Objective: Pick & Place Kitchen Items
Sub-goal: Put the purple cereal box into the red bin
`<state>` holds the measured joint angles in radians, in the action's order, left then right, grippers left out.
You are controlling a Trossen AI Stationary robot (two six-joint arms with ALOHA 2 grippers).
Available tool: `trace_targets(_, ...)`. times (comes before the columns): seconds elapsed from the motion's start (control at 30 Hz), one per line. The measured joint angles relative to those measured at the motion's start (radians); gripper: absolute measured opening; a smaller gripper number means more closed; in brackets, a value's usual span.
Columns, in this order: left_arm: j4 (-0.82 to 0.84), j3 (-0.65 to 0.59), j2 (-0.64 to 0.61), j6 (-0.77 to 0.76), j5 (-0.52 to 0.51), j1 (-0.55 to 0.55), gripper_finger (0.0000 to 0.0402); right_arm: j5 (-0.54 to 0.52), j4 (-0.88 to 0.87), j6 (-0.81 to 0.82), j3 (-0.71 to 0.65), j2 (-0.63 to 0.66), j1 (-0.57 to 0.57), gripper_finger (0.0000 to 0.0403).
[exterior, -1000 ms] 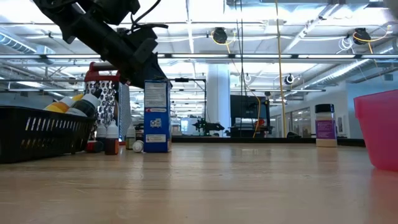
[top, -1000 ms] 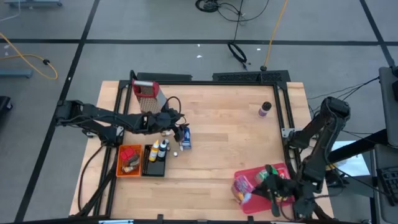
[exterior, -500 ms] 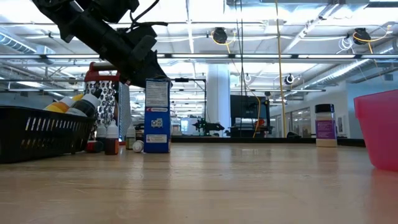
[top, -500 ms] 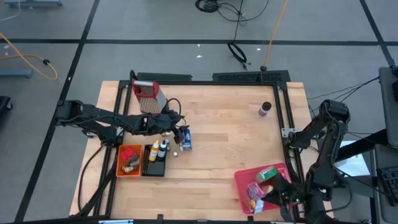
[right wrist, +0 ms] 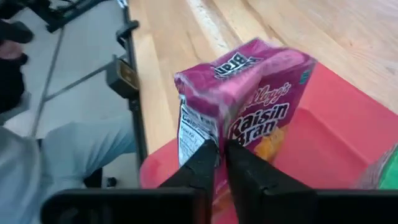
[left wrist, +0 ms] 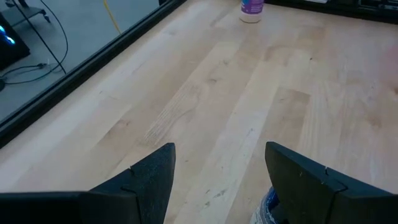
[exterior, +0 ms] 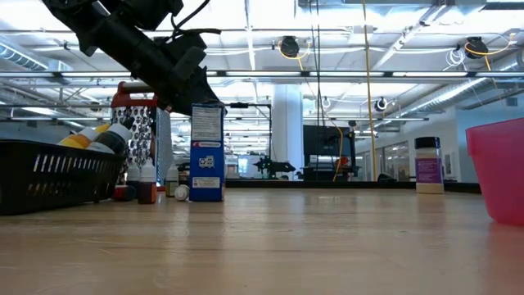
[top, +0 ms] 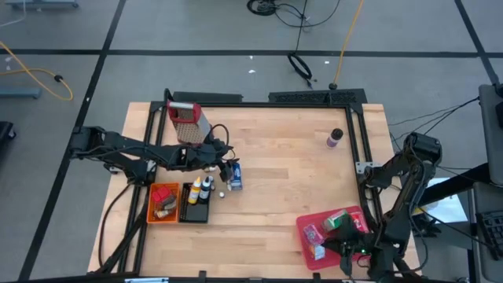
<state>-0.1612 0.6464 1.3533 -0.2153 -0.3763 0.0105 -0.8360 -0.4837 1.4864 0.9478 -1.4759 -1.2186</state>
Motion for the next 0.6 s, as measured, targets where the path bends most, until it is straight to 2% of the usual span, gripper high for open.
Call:
trace_targets(0.33,0.000,0.000,0.000,0.001,0.000,0.000,0.0253,0.064,0.007,-0.004,0.000,0.022,0.021,0.0155)
trace_targets(0.47,0.000,0.000,0.000,0.002,0.000,0.000,0.0253,0.116,0.020,-0.007,0.000,0.063,0.021,0.0176)
trace_targets(0.6,0.001,0.000,0.000,0.003,0.000,0.000,0.0253,0.139,0.018,-0.041,0.000,0.111,0.021,0.0173)
